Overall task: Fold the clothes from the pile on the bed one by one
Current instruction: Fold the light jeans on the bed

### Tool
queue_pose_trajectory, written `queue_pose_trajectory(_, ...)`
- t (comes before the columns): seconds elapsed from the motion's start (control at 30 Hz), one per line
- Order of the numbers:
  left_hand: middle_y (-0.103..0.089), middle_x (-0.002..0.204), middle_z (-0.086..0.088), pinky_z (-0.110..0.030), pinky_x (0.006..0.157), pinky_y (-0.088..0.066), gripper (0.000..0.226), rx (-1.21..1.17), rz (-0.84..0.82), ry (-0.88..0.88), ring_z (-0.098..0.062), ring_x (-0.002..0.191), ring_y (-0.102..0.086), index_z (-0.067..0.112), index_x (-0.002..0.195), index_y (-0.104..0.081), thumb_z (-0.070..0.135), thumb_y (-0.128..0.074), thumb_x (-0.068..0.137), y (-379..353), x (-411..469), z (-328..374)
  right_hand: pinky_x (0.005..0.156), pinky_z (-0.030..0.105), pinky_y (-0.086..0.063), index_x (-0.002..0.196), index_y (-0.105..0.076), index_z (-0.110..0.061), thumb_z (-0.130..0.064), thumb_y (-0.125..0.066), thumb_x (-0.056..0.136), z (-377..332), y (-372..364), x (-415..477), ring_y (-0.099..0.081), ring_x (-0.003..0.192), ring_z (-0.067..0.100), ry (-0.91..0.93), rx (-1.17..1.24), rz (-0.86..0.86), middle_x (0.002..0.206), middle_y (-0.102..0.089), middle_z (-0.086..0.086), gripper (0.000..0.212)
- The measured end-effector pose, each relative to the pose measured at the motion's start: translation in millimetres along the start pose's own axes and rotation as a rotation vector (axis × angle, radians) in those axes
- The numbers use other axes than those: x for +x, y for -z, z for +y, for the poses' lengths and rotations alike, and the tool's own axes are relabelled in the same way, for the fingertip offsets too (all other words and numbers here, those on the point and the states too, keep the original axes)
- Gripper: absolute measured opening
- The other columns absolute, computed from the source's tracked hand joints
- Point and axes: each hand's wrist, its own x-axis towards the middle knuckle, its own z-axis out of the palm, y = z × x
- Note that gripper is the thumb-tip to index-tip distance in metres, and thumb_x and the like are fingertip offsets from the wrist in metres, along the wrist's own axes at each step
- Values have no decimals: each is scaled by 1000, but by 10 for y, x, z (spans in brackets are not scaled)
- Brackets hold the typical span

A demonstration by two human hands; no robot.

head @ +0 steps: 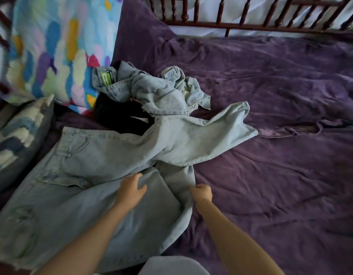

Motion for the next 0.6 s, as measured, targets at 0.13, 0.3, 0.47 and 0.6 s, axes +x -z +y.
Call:
queue_pose_trajectory(0.13,-52,127,-1,-18,91,-36,42,-197,-307,-78,-12,116,-49,13,126,-53,27,-63,89,-63,-193,333,38,21,-34,53,-43,-11,2,-55,79,-85,279,-264,-38,43,17,32,235,5,48,-43,5,32)
queue_pose_trajectory(0.3,-53,128,3,2,79,-36,44,-376,-550,-235,-4,113,-49,20,133,-46,25,-59,91,-67,-582,688,33,18,-40,69,-47,-7,4,-55,82,-249,501,-893,-48,38,15,174,398,-9,58,-51,9,19)
queue_pose_trajectory(0.47,-38,134,22,-8,98,-35,77,-516,-754,-432,14,120,-38,39,134,-20,50,-65,72,338,-940,766,39,18,-44,61,-53,-9,2,-61,77,-305,598,-1445,-54,36,9,485,375,-77,44,-56,1,21)
queue_pose_trajectory(0.6,-52,121,24,-9,88,-42,88,-443,-794,-388,5,112,-52,39,125,-43,59,-76,46,558,-1006,703,57,16,-50,67,-68,-19,-3,-56,85,-255,655,-1402,-62,63,7,587,306,-91,66,-68,-1,28)
